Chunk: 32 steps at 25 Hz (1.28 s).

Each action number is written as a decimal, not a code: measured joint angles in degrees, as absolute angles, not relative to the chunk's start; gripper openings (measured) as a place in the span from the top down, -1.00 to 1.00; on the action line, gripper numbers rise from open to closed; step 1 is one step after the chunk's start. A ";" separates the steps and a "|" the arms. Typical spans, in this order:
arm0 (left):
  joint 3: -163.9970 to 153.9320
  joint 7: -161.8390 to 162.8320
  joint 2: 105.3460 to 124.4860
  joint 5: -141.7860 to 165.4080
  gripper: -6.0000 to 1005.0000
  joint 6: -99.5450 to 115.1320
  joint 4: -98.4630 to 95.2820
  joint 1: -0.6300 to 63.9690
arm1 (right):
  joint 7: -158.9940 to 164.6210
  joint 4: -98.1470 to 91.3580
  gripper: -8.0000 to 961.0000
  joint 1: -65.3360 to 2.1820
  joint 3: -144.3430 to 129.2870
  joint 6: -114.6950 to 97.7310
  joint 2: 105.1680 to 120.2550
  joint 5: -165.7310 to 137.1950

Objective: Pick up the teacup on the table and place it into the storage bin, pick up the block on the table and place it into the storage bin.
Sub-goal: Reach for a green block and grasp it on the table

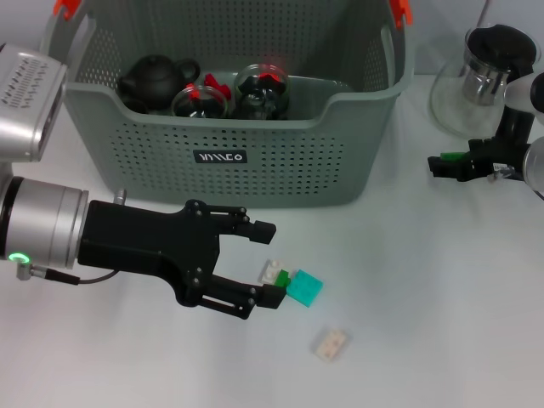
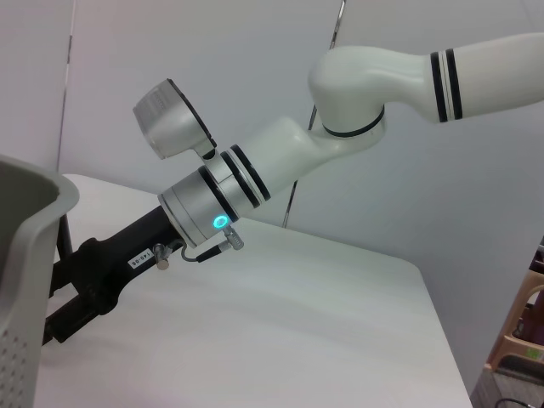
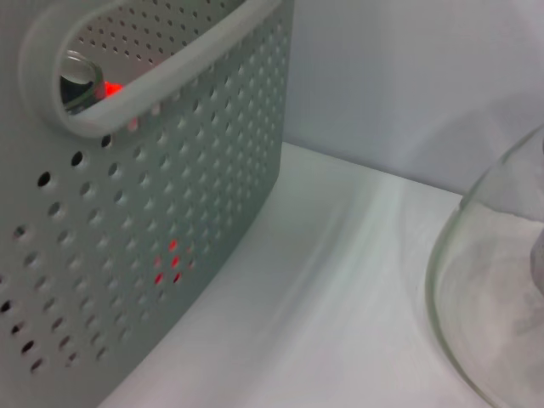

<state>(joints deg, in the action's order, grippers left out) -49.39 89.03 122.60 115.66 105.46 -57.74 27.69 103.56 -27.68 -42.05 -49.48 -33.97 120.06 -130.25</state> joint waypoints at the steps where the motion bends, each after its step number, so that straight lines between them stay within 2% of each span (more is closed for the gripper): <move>1: -49.39 89.03 122.60 115.66 -0.72 105.46 -57.74 27.69 | 103.55 -27.56 -0.72 -42.08 -49.49 -33.83 120.06 -130.25; 11: -49.39 89.03 122.60 115.66 -0.72 105.51 -57.74 27.69 | 103.59 -26.87 -0.72 -42.29 -49.44 -33.18 120.06 -130.26; 22: -49.39 89.03 122.60 115.66 -0.72 105.79 -57.74 27.52 | 103.52 -25.72 -0.31 -42.80 -49.48 -32.56 120.06 -130.26; 32: -49.39 89.03 122.60 115.66 -0.72 105.91 -57.74 27.46 | 103.53 -25.75 -0.31 -42.99 -49.29 -32.46 120.06 -130.26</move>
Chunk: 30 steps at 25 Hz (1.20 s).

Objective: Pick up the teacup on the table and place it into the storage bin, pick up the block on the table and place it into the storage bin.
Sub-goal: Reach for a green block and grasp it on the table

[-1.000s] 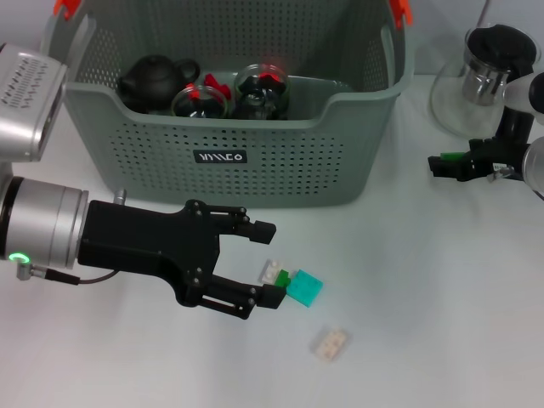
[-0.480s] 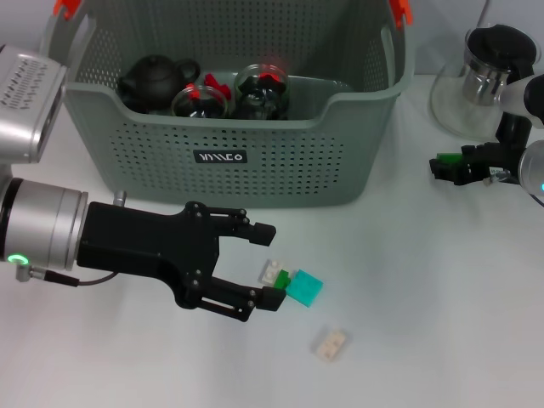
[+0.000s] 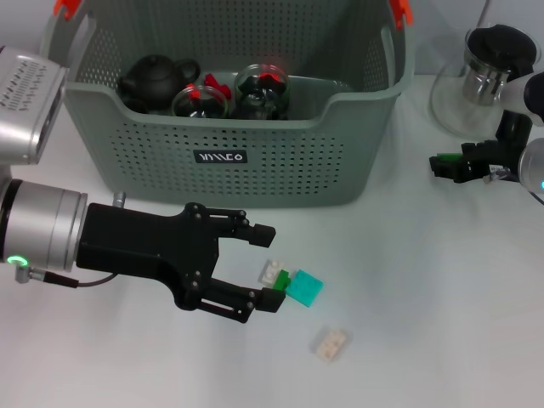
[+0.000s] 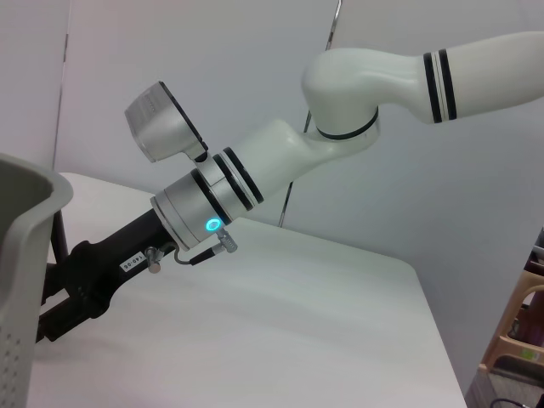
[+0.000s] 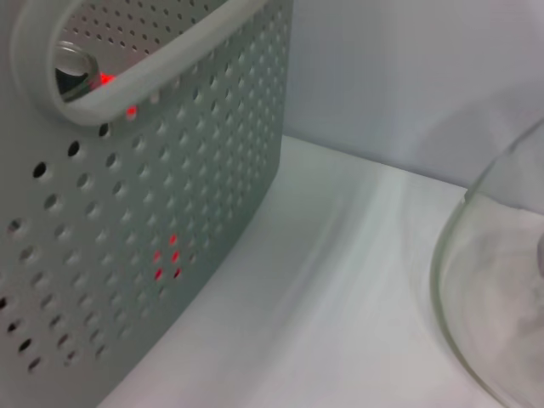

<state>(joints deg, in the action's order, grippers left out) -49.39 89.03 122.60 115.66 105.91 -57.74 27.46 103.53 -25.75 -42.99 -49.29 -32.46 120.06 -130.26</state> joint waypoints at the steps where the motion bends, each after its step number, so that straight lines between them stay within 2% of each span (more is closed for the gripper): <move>1: -49.39 89.03 122.60 115.66 -0.72 105.91 -57.74 27.47 | 103.53 -25.76 -0.31 -43.02 -49.26 -32.53 120.06 -130.25; 30: -49.40 89.03 122.60 115.85 -0.72 105.72 -57.74 27.68 | 103.55 -22.93 -0.31 -45.63 -49.14 -28.93 120.23 -130.26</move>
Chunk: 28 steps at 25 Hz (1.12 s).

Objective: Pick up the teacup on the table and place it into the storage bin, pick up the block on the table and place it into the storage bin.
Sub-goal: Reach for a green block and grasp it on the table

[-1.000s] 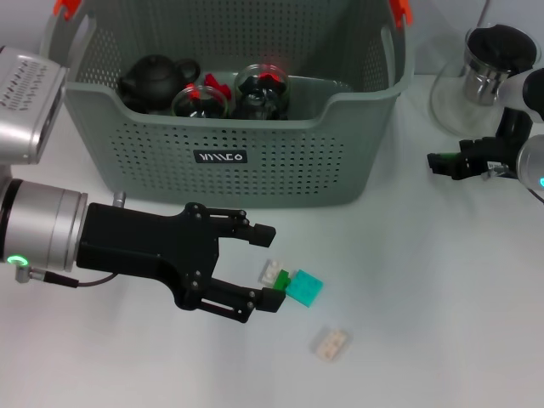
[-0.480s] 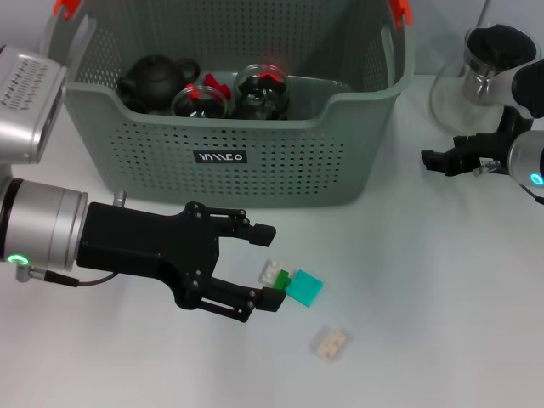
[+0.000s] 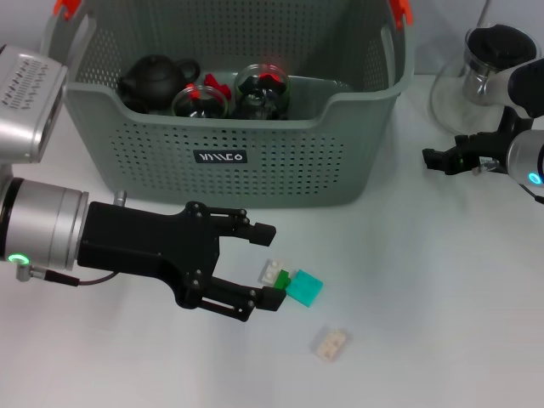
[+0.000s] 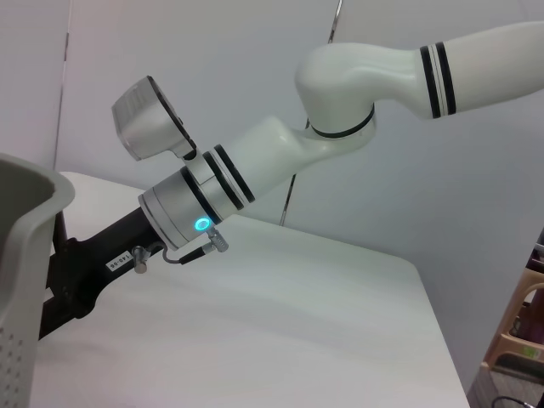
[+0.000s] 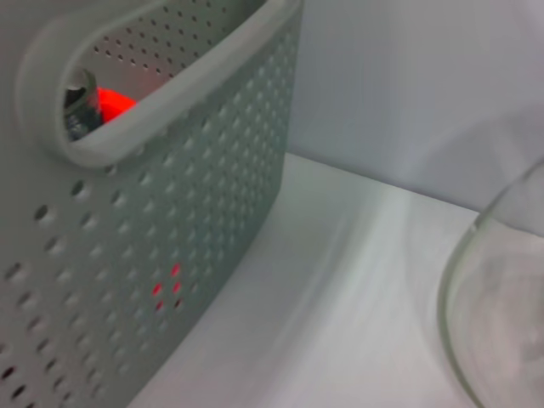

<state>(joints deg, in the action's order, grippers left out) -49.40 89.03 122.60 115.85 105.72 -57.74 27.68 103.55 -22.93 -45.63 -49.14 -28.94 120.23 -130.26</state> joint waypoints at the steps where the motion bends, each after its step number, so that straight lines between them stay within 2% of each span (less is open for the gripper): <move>1: -49.39 89.03 122.60 115.85 -0.72 105.70 -57.75 27.68 | 103.61 -22.93 -0.31 -45.58 -49.13 -28.79 120.24 -130.26; 28: -49.39 89.53 122.52 115.84 -0.72 106.00 -57.86 27.69 | 104.07 -22.74 -0.30 -44.66 -49.05 -28.20 120.23 -129.30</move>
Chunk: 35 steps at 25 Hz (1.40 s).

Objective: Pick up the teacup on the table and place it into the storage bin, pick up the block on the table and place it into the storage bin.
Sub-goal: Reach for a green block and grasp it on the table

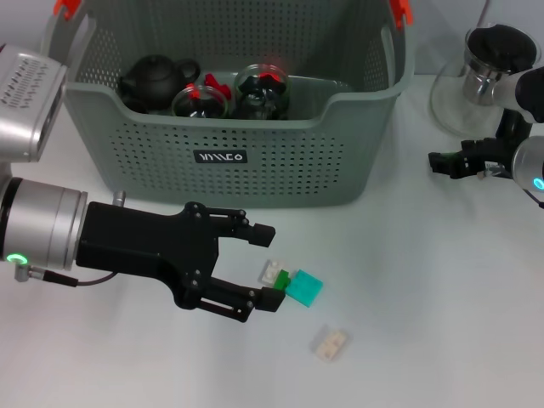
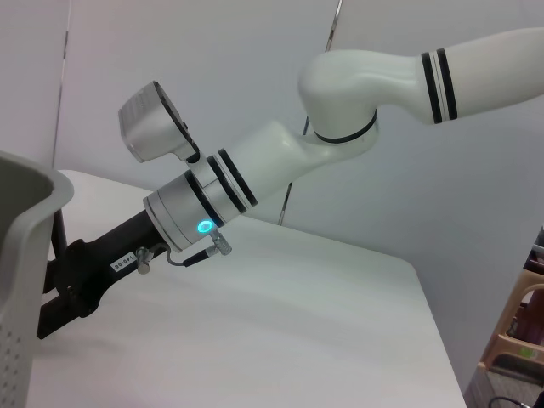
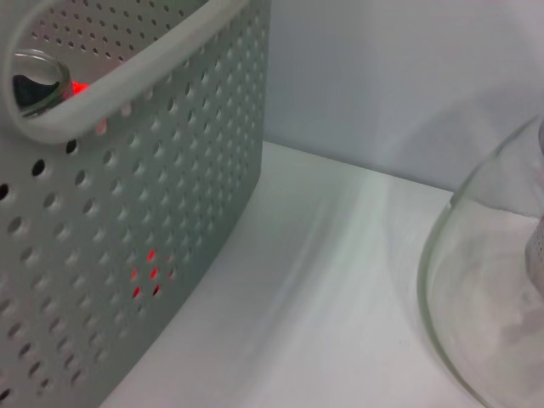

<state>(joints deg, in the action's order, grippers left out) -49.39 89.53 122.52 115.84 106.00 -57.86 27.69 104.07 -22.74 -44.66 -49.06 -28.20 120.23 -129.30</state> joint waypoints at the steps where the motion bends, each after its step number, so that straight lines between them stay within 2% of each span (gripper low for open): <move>1: -49.39 89.54 122.52 115.84 -0.72 106.00 -57.86 27.69 | 104.07 -22.74 -0.30 -44.66 -49.05 -28.20 120.23 -129.30; 11: -49.39 89.56 122.52 115.84 -0.72 106.03 -57.75 27.69 | 103.66 -22.15 -0.26 -44.55 -49.41 -28.11 120.24 -128.03; 15: -49.47 89.56 122.52 115.84 -0.72 106.05 -57.74 27.63 | 103.68 -22.15 -0.07 -44.55 -49.23 -28.11 120.23 -128.03; 35: -49.48 89.56 122.52 115.84 -0.72 106.08 -57.74 27.42 | 103.53 -22.15 -0.08 -44.88 -49.15 -27.94 120.23 -128.06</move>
<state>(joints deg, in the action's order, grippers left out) -49.48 89.56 122.52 115.84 106.08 -57.74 27.42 103.53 -22.15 -44.88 -49.15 -27.94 120.23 -128.06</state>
